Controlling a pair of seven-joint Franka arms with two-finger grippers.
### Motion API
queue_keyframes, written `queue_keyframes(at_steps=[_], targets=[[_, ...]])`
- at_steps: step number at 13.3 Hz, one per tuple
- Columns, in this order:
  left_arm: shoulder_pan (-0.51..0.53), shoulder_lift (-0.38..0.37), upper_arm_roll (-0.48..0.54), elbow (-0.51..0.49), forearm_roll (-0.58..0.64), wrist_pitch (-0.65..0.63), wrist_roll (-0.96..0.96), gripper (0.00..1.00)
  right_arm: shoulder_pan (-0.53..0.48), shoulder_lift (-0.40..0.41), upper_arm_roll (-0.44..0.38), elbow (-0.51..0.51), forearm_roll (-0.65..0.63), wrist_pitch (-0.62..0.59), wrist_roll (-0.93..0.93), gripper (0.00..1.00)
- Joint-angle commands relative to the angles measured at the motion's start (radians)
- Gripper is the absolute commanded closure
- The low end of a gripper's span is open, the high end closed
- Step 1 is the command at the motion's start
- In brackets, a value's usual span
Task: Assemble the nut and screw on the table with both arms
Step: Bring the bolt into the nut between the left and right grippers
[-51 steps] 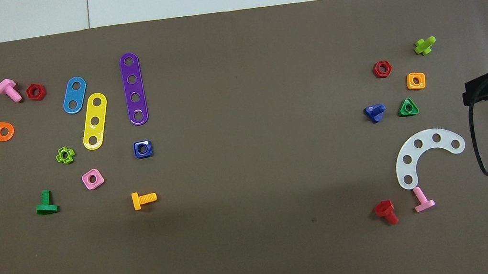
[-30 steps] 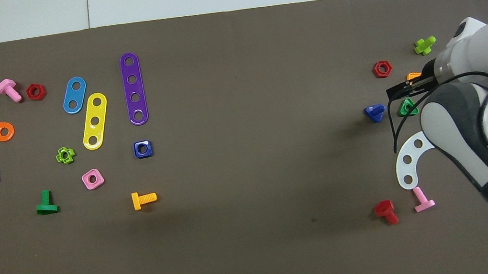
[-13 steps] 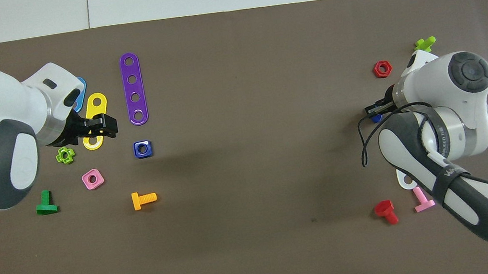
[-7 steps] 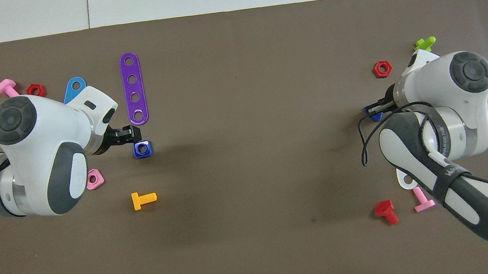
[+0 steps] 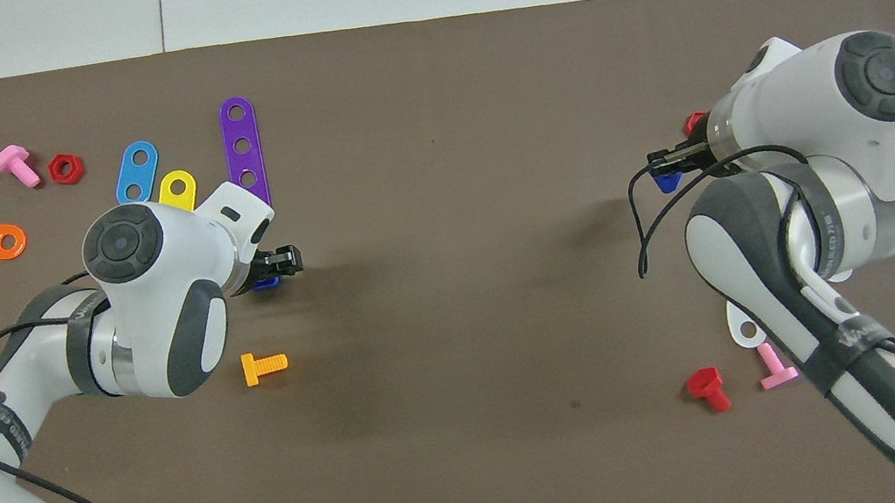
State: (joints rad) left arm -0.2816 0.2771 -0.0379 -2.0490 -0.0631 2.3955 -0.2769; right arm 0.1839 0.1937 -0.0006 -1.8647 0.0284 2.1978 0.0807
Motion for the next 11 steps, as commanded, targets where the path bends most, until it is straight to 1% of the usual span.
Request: queue_keyframes(at_steps=[1, 2, 3, 5, 7, 9, 10, 11], targets=[[0.002, -0.001, 0.012, 0.003, 0.032, 0.011, 0.01, 0.29, 0.084, 0.023, 0.008, 0.058, 0.011, -0.012, 0.126, 1.0], [0.002, 0.001, 0.012, 0.001, 0.048, 0.011, 0.01, 0.29, 0.124, 0.029, 0.008, 0.065, 0.015, -0.001, 0.169, 1.0], [0.002, 0.002, 0.012, -0.002, 0.048, 0.013, 0.011, 0.29, 0.182, 0.061, 0.008, 0.087, 0.012, 0.023, 0.233, 1.0], [0.001, 0.016, 0.012, -0.011, 0.054, 0.019, 0.011, 0.31, 0.261, 0.117, 0.007, 0.125, 0.001, 0.078, 0.362, 1.0], [-0.005, 0.022, 0.012, -0.014, 0.054, 0.025, 0.011, 0.34, 0.298, 0.145, 0.007, 0.133, 0.002, 0.149, 0.416, 1.0], [-0.004, 0.024, 0.012, -0.019, 0.055, 0.024, 0.027, 0.37, 0.339, 0.167, 0.007, 0.133, 0.001, 0.178, 0.453, 1.0], [-0.002, 0.024, 0.012, -0.02, 0.055, 0.022, 0.037, 0.41, 0.362, 0.193, 0.007, 0.134, 0.002, 0.203, 0.471, 1.0], [-0.001, 0.024, 0.012, -0.02, 0.055, 0.021, 0.041, 0.47, 0.386, 0.226, 0.005, 0.136, -0.001, 0.247, 0.5, 1.0]])
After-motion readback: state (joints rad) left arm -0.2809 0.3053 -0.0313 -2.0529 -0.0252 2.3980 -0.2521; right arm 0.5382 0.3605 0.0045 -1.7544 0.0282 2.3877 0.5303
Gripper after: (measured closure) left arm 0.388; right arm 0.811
